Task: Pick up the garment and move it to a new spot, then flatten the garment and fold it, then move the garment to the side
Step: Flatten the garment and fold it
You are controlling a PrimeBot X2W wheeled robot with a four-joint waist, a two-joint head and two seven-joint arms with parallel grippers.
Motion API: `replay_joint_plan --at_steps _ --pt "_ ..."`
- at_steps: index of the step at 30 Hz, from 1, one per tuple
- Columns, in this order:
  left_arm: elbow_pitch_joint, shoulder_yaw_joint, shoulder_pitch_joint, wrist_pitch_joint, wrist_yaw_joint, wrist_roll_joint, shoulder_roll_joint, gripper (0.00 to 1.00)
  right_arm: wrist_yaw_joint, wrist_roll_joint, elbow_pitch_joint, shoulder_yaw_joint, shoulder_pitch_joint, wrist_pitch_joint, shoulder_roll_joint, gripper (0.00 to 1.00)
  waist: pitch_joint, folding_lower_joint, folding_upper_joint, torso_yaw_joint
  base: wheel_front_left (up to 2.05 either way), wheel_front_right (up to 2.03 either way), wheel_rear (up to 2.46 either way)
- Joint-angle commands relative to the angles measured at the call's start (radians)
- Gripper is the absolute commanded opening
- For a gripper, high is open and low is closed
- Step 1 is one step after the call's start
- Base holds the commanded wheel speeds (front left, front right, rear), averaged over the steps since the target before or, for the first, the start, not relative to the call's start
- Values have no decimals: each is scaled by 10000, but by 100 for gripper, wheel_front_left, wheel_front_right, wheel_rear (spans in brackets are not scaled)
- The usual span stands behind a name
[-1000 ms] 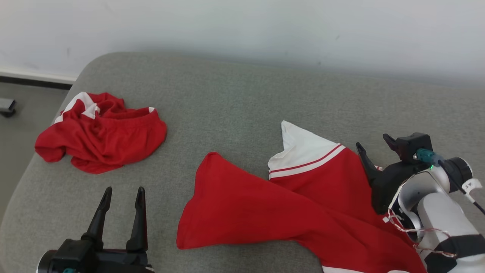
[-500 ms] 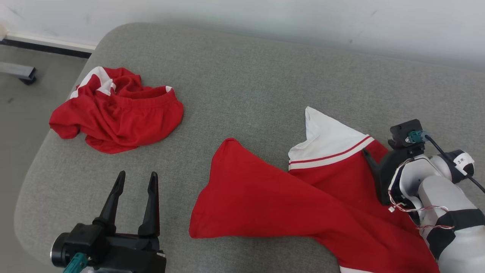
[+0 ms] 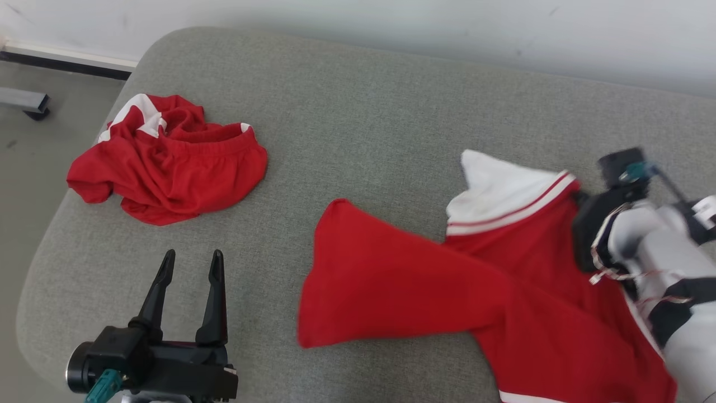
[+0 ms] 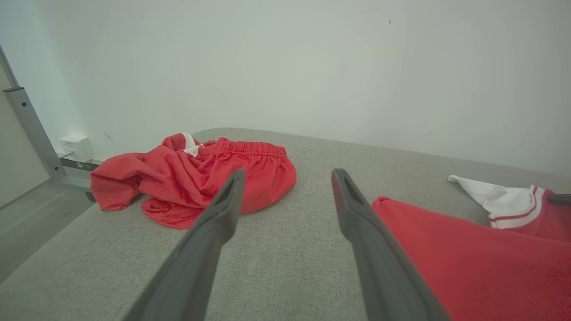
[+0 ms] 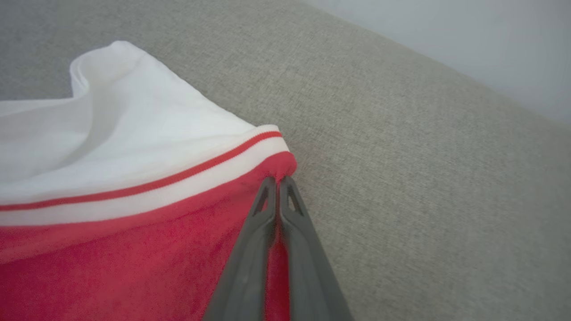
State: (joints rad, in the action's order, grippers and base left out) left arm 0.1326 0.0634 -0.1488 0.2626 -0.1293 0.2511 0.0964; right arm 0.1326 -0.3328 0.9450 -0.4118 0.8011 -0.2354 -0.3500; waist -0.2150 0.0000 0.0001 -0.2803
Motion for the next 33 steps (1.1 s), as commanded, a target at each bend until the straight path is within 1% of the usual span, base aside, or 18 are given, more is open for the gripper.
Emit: replay_joint_plan --at_steps 1,2,6,10,14,15,16,19,25,29,33 --pt "17 -43 -99 32 -8 -36 -44 100 -35 85 60 222 491 394 -396 0 15 0 -1 81 0 0 0" --pt "17 -43 -99 32 -8 -36 -44 100 -35 85 60 222 491 394 -396 0 15 0 -1 81 0 0 0" --pt "8 -24 -58 32 -13 -96 -64 100 -34 282 272 692 1125 1031 -835 0 69 0 -1 158 0 0 0" --pt "34 81 -81 32 -3 -41 -18 100 -34 506 660 1110 1621 1242 -1277 0 85 0 -1 172 0 0 0" --pt "53 166 -89 32 -4 20 35 100 -32 711 1163 1660 1756 1500 -1361 0 68 0 -1 157 0 0 0" --pt "47 185 -83 32 -5 19 31 100 -32 759 1232 1739 1741 1603 -1306 97 53 0 -1 157 0 0 0" --pt "51 177 -75 32 -5 20 45 100 -32 794 1308 1809 1699 1704 -1234 100 60 0 -1 176 0 0 0" --pt "81 182 -18 32 -4 15 80 100 -32 925 1485 2008 1598 2069 -1157 100 137 0 -1 274 0 0 0" --pt "135 111 255 32 -4 -53 207 100 -32 1049 1434 2291 1368 3221 -990 100 590 0 -1 619 0 0 0" --pt "120 -14 453 32 -5 -32 311 100 -32 927 1025 2457 1011 4243 -775 100 959 0 -1 921 0 0 0" --pt "22 -182 785 32 -3 -139 330 100 -32 725 294 2561 269 4788 -479 100 1276 0 -1 1293 0 0 0"
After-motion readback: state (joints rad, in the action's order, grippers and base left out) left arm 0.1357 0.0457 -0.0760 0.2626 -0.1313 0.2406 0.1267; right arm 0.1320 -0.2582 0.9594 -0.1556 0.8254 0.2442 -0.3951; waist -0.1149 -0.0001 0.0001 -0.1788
